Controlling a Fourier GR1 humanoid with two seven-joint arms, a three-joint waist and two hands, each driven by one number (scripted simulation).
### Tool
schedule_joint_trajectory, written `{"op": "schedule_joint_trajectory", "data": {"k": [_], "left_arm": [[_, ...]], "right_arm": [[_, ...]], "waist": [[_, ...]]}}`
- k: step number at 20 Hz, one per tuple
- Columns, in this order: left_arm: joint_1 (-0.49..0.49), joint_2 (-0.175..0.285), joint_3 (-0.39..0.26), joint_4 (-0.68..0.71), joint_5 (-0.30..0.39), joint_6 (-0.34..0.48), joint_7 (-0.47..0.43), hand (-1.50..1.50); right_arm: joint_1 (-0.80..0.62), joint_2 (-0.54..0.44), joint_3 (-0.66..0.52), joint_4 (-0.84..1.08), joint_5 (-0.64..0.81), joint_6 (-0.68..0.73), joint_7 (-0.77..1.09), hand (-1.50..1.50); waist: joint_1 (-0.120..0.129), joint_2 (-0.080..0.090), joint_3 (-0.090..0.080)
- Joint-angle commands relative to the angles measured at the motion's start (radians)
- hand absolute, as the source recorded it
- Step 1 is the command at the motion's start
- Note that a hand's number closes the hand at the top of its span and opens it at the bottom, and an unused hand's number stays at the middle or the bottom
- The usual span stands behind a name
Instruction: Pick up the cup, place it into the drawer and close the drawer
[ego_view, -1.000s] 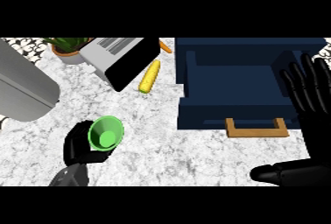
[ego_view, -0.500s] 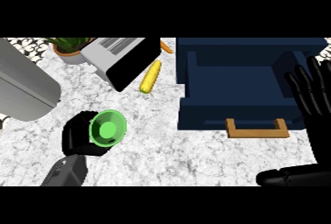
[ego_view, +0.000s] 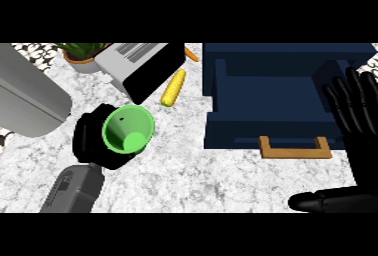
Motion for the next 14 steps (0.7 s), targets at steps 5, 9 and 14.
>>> {"op": "schedule_joint_trajectory", "data": {"k": [5,9,14], "left_arm": [[-0.063,-0.048,-0.044,-0.312,0.02,0.142,0.291,1.5],[-0.25,-0.051,-0.015,-0.233,0.01,0.187,0.363,1.5],[-0.324,-0.074,-0.054,-0.279,-0.058,0.281,0.466,1.5]], "right_arm": [[0.023,0.005,0.001,0.016,0.02,0.016,-0.058,-1.5],[-0.021,-0.013,-0.023,0.009,-0.017,0.003,0.011,-1.5],[0.05,0.013,0.022,-0.055,0.019,0.005,-0.012,-1.5]], "waist": [[-0.007,0.003,-0.001],[-0.014,0.005,-0.001],[-0.015,0.004,-0.001]]}}
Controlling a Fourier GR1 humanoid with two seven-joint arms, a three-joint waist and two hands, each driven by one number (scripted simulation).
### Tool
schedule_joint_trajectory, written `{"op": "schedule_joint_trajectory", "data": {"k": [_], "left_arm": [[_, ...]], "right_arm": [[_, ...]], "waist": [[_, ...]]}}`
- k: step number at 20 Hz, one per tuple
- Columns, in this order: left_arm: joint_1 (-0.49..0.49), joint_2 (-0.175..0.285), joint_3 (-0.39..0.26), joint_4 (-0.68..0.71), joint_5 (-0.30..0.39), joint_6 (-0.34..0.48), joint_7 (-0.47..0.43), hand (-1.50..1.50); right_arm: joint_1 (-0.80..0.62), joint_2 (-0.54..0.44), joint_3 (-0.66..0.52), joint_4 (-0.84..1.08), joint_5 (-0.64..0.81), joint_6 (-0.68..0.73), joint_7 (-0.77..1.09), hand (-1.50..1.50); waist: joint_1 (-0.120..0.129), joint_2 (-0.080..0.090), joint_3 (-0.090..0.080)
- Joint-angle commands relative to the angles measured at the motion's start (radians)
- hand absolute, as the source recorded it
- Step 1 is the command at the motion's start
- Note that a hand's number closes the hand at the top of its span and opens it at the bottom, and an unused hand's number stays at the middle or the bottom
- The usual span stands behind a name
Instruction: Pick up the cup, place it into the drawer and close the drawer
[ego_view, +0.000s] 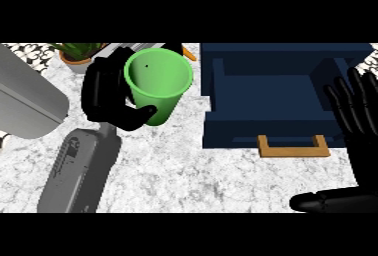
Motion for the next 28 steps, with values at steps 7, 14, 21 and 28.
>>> {"op": "schedule_joint_trajectory", "data": {"k": [7,14,21,28], "left_arm": [[-0.273,-0.05,-0.055,0.18,-0.089,0.165,0.039,1.5],[-0.427,-0.051,0.0,0.302,-0.115,0.169,0.131,1.5],[-0.543,-0.051,-0.106,0.445,-0.048,0.275,0.139,1.5],[-0.648,-0.051,-0.186,0.697,0.085,0.328,-0.017,1.5]], "right_arm": [[-0.01,0.004,-0.003,0.045,0.016,0.006,-0.042,-1.5],[-0.026,-0.035,-0.054,0.012,-0.043,0.018,0.019,-1.5],[0.026,-0.03,-0.054,0.038,-0.052,0.052,-0.03,-1.5],[-0.025,-0.013,-0.029,0.1,-0.003,0.036,-0.067,-1.5]], "waist": [[-0.008,0.003,0.0],[-0.008,0.002,0.0],[-0.015,0.002,0.0],[-0.027,0.008,0.0]]}}
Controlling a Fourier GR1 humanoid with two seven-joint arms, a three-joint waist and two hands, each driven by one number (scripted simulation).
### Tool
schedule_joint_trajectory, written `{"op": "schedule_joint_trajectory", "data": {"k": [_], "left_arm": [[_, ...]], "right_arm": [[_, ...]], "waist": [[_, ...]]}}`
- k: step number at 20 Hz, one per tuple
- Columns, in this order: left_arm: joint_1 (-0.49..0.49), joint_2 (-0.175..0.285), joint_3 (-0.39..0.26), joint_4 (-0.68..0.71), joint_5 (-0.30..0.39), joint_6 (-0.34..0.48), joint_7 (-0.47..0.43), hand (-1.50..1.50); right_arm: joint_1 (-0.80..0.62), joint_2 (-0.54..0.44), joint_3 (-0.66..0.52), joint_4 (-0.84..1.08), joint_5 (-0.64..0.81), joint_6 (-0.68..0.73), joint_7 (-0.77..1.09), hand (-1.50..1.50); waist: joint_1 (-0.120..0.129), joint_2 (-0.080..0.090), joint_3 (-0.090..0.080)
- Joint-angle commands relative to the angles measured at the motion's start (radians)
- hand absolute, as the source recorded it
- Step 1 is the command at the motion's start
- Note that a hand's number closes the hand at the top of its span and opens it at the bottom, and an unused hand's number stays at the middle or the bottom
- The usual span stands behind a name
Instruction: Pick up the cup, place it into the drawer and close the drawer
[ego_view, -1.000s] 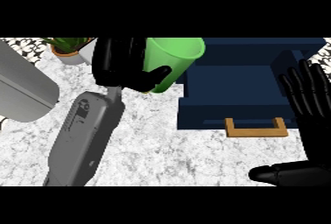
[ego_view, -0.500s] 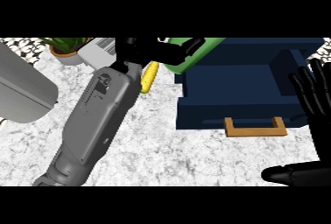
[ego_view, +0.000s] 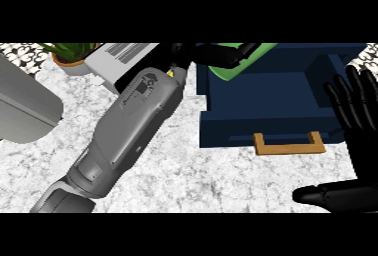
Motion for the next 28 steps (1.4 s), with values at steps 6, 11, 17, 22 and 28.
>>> {"op": "schedule_joint_trajectory", "data": {"k": [6,11,17,22,28], "left_arm": [[-0.145,0.0,-0.101,0.269,0.16,0.045,-0.067,1.5],[-0.18,0.0,-0.187,0.342,0.187,0.032,-0.07,1.5],[-0.163,0.0,-0.253,0.405,0.228,0.023,-0.132,1.5],[-0.183,0.0,-0.355,0.432,0.222,0.077,-0.091,1.5],[-0.204,0.0,-0.395,0.422,0.269,0.12,-0.055,-1.5]], "right_arm": [[-0.017,0.001,0.005,0.014,0.004,0.009,-0.024,-1.5],[-0.034,-0.007,-0.005,0.041,-0.013,0.015,-0.013,-1.5],[0.007,-0.019,-0.001,-0.016,-0.056,0.051,0.002,-1.5],[-0.041,-0.001,0.022,0.05,-0.03,0.05,-0.042,-1.5],[-0.064,0.012,0.025,0.04,-0.035,0.028,-0.018,-1.5]], "waist": [[-0.032,0.007,0.001],[-0.04,0.01,0.001],[-0.065,0.015,0.001],[-0.075,0.021,0.002],[-0.088,0.023,0.002]]}}
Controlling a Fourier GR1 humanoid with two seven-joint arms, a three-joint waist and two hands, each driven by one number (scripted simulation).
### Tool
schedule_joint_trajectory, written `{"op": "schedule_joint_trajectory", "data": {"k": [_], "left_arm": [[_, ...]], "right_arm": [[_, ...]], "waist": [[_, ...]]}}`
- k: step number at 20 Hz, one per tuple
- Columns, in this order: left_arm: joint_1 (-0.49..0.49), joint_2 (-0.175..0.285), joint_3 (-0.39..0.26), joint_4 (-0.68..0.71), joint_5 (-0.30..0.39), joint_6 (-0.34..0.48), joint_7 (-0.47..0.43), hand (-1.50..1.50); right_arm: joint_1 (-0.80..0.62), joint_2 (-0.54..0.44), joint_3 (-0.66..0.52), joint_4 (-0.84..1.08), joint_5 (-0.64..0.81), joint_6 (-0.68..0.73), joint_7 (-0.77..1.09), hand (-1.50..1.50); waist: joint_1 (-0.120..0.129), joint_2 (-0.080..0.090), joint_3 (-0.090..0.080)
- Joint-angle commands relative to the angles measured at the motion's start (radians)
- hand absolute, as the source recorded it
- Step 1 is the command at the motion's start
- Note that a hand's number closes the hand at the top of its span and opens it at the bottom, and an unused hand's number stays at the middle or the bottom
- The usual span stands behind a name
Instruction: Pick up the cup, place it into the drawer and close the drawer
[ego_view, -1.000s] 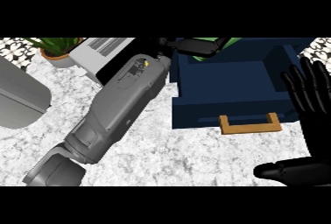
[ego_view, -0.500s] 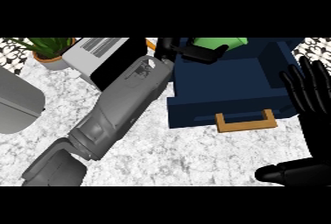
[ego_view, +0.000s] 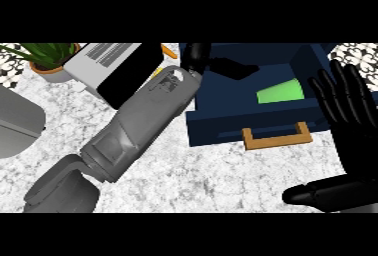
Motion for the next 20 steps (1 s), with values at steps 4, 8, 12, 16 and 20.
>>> {"op": "schedule_joint_trajectory", "data": {"k": [4,8,12,16,20], "left_arm": [[-0.026,0.0,0.003,-0.042,0.095,-0.011,-0.023,-1.5],[0.024,0.0,0.029,-0.099,0.16,-0.024,-0.127,-1.5],[0.045,0.0,0.04,-0.179,0.196,-0.054,-0.153,-1.5],[0.07,0.0,0.11,-0.197,0.191,-0.072,-0.14,-1.5],[0.113,0.085,0.149,-0.283,0.198,-0.074,-0.101,-1.5]], "right_arm": [[-0.009,-0.003,-0.019,-0.007,-0.056,0.017,0.005,-1.5],[0.012,-0.004,-0.021,-0.074,-0.109,0.016,0.058,-1.5],[-0.027,-0.01,-0.033,-0.023,-0.115,0.004,0.075,-1.5],[0.074,-0.029,-0.033,-0.06,-0.121,0.08,0.013,1.5],[0.049,-0.128,-0.037,-0.094,-0.1,0.139,0.072,1.5]], "waist": [[-0.011,0.001,0.0],[0.017,-0.01,-0.001],[0.075,-0.02,-0.002],[0.097,-0.025,-0.002],[0.119,-0.031,-0.003]]}}
